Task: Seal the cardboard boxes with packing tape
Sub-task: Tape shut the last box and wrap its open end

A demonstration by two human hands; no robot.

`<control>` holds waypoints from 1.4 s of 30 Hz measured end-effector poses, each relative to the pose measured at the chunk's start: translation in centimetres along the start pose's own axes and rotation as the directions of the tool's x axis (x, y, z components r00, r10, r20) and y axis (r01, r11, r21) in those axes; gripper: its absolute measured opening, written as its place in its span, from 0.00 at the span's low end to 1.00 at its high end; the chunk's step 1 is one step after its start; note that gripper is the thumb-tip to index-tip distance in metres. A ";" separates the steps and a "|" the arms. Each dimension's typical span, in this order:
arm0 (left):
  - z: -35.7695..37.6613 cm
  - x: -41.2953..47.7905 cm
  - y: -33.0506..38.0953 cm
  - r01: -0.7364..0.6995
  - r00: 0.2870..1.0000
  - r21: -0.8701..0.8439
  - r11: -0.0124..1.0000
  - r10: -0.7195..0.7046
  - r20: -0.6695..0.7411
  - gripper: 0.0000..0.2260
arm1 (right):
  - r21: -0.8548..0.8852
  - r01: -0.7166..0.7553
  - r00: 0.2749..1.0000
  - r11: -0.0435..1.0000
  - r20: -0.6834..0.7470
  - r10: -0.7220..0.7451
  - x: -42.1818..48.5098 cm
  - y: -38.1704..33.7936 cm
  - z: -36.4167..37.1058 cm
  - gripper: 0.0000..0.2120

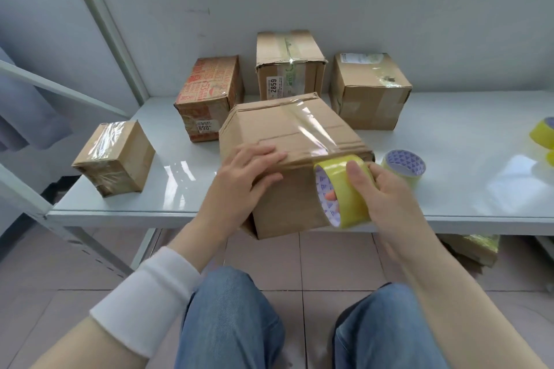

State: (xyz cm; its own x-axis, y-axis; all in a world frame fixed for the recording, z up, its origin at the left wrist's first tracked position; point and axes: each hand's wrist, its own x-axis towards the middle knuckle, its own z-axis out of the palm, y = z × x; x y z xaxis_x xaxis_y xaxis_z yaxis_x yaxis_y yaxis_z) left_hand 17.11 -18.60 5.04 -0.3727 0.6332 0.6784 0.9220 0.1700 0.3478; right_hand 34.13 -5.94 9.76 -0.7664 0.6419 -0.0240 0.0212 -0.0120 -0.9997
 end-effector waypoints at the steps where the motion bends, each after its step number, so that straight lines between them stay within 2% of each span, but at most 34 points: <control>1: -1.1 1.1 0.8 0.114 0.990 -0.111 0.987 -0.122 -0.070 0.09 | -0.002 0.037 0.999 0.999 0.022 -0.037 0.2 -1.1 0.0 0.16; 3: -3.4 4.2 1.4 0.288 0.921 -0.333 0.898 -0.355 -0.162 0.09 | -0.022 0.090 0.994 0.996 0.056 -0.089 1.1 -3.3 0.4 0.19; 4: -4.4 5.8 1.6 0.321 0.909 -0.334 0.886 -0.387 -0.155 0.09 | -0.027 0.097 0.994 0.995 0.061 -0.095 1.8 -4.3 0.6 0.18; 6: -5.2 7.2 2.1 0.302 0.948 -0.097 0.949 -0.309 -0.074 0.07 | -0.054 0.099 0.993 0.994 0.067 -0.095 3.1 -6.0 1.3 0.20; 7: -4.8 6.8 2.3 0.269 0.963 -0.008 0.963 -0.269 -0.027 0.12 | -0.062 0.110 0.992 0.992 0.067 -0.105 3.6 -6.5 1.5 0.20; 9: -3.6 4.1 2.7 0.253 0.966 0.030 0.967 -0.254 0.035 0.29 | -0.060 0.132 0.990 0.989 0.059 -0.128 4.2 -6.8 1.6 0.21; 11: -2.3 0.9 2.3 0.284 0.957 0.027 0.958 -0.285 0.043 0.37 | -0.051 0.116 0.992 0.992 0.052 -0.114 4.1 -6.2 1.5 0.21; 12: -1.6 -0.1 1.7 0.327 0.943 0.020 0.945 -0.327 0.052 0.38 | -0.043 0.098 0.994 0.994 0.051 -0.096 3.8 -5.6 1.5 0.21; 14: -0.7 -0.8 0.5 0.395 0.917 -0.007 0.919 -0.394 0.060 0.32 | -0.040 0.075 0.996 0.996 0.052 -0.073 3.4 -4.5 1.6 0.20; 17: 0.3 -0.8 -0.6 0.351 0.936 -0.079 0.933 -0.349 0.041 0.26 | -0.041 0.082 0.996 0.996 0.021 -0.082 2.9 -3.8 1.6 0.18; 21: 0.6 -1.9 -1.0 0.270 0.962 -0.142 0.952 -0.273 0.000 0.31 | -0.039 0.134 0.991 0.990 0.009 -0.134 3.0 -4.5 1.5 0.19; 23: 0.5 -2.7 -1.0 0.243 0.967 -0.041 0.969 -0.245 -0.064 0.37 | -0.031 0.167 0.986 0.986 0.022 -0.166 3.0 -5.1 1.7 0.19; 25: 0.3 -3.4 -0.7 0.198 0.980 0.174 0.965 -0.188 -0.070 0.47 | -0.024 0.194 0.981 0.981 0.033 -0.193 3.0 -5.8 1.8 0.18; 29: 0.0 -4.7 1.4 -0.029 0.994 0.503 0.864 -0.026 0.102 0.64 | 0.006 0.233 0.971 0.972 0.047 -0.233 3.1 -7.0 2.0 0.19; 32: 0.3 -4.5 2.3 -0.125 0.980 0.575 0.809 0.011 0.198 0.68 | 0.040 0.236 0.969 0.971 0.061 -0.238 3.5 -7.9 2.3 0.19; 36: -0.7 -2.5 2.0 -0.132 0.971 0.542 0.830 -0.002 0.239 0.67 | 0.030 0.246 0.965 0.969 0.089 -0.247 4.4 -9.0 2.2 0.21; 38: -1.5 -1.4 2.0 -0.172 0.969 0.503 0.847 0.054 0.241 0.59 | 0.004 0.259 0.962 0.966 0.093 -0.258 4.9 -9.6 2.1 0.26; 42: -3.3 0.6 2.3 -0.238 0.969 0.411 0.880 0.184 0.167 0.44 | 0.012 0.290 0.955 0.957 0.069 -0.290 6.6 -11.6 1.6 0.26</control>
State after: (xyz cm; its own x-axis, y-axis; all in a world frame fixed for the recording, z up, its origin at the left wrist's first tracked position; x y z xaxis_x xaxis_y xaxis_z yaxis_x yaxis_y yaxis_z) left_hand 18.66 -20.30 8.41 -0.1738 0.7706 0.6131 0.9432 0.3093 -0.1214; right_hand 27.83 -2.83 21.21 -0.7822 0.5632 0.2665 -0.2092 0.1656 -0.9638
